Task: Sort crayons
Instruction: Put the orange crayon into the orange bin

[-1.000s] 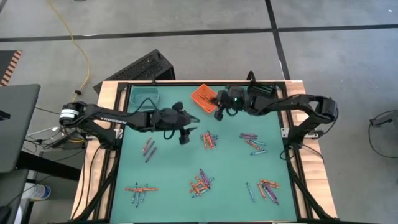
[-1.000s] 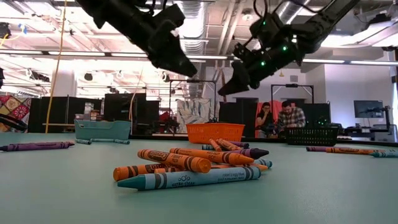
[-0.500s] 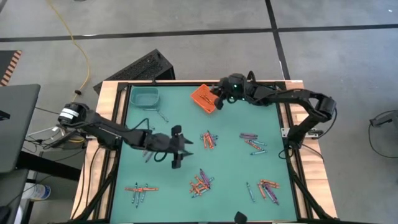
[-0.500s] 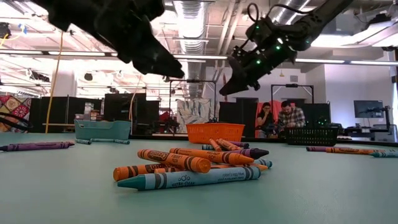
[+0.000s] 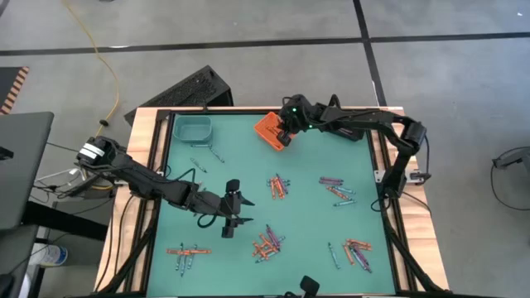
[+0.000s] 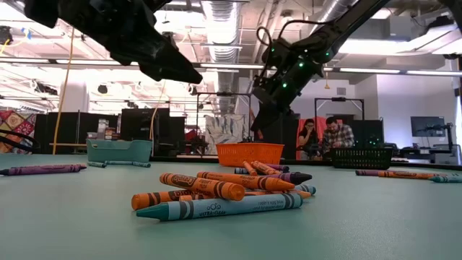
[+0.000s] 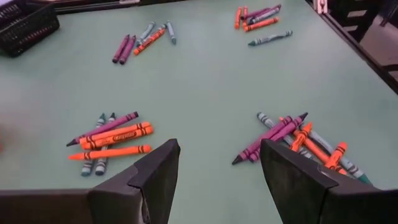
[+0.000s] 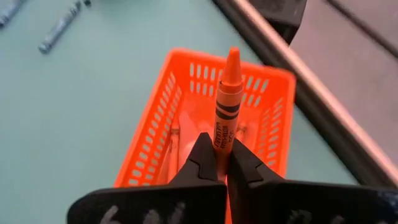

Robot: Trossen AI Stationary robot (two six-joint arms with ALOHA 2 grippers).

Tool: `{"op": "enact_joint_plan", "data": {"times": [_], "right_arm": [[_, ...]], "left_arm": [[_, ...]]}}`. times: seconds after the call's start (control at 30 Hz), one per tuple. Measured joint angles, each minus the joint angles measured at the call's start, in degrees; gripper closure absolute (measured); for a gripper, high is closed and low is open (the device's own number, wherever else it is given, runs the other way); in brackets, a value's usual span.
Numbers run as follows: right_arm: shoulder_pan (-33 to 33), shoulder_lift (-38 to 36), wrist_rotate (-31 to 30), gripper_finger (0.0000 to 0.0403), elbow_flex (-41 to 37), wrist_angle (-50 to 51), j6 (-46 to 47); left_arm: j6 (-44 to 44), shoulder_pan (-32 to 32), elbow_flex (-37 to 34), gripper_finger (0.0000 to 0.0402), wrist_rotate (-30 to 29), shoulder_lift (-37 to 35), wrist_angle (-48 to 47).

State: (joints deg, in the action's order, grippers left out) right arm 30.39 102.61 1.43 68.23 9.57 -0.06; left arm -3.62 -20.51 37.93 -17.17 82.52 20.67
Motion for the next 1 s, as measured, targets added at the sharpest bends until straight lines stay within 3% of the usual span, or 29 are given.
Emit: {"op": "enact_joint_plan", "data": {"times": [0.17, 0.63, 1.0], "right_arm": [[-0.3, 3.0, 0.0, 0.0398, 2.9, 3.8, 0.1], [-0.4, 4.5, 1.6, 0.0397, 5.0, 8.5, 0.1], [-0.4, 4.5, 1.6, 0.0354, 5.0, 11.0, 0.7]], "left_arm": [[-0.2, -1.6, 0.0, 0.0187, -3.1, 0.0, -1.3], [-1.6, -1.8, 0.0, 0.0187, -4.7, 0.1, -2.2], [-1.8, -1.8, 0.0, 0.0187, -4.7, 0.1, -2.3]]}}
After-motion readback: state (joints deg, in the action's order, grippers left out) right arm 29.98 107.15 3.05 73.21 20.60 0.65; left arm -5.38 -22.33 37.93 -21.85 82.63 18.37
